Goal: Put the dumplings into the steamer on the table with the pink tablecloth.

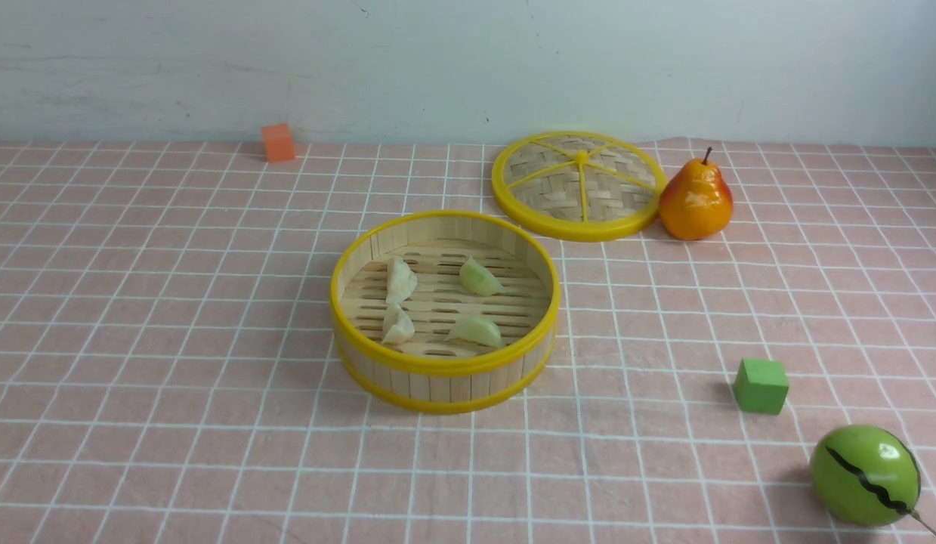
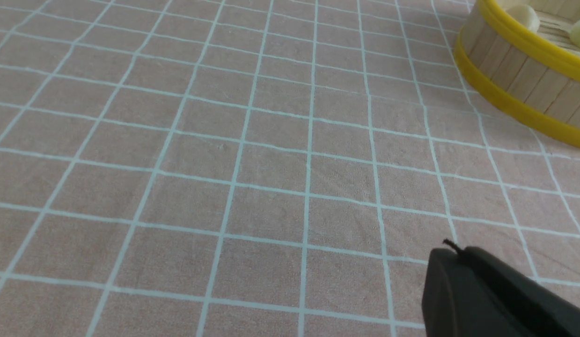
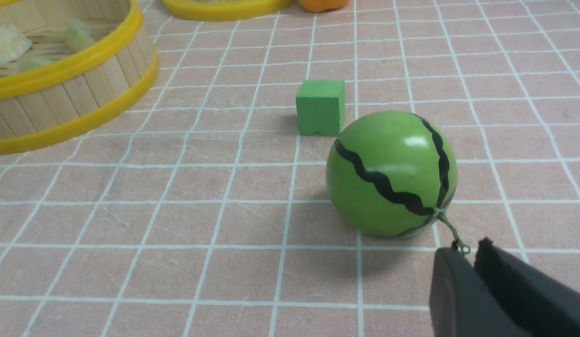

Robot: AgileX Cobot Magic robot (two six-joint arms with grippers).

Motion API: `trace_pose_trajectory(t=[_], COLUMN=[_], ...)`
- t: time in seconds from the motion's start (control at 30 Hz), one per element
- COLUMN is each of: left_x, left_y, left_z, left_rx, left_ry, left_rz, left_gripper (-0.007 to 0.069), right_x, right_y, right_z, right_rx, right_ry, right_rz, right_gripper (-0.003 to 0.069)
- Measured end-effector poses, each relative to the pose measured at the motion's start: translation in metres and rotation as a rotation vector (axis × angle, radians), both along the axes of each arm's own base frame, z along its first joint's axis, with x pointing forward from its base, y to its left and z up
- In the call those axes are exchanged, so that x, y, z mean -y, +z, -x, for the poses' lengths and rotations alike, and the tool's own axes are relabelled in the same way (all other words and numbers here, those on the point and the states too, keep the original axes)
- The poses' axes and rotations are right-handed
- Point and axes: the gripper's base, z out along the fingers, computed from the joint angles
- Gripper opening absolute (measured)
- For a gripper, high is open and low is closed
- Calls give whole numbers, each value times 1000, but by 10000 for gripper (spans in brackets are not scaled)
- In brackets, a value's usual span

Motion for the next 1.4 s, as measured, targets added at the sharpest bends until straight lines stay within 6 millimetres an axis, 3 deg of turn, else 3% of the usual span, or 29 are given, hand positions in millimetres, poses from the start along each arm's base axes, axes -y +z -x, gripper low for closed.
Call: trace_pose_trajectory(t=[1.4], left_x=[1], left_y=[1], left_z=[0], left_rx=[10], left_ry=[-11], left_rz=[-5], left_gripper=[-14], right_x=[0], right_y=[0], right_z=[0], right_rx=[0], right_ry=[0], right_rz=[0], right_gripper=[111])
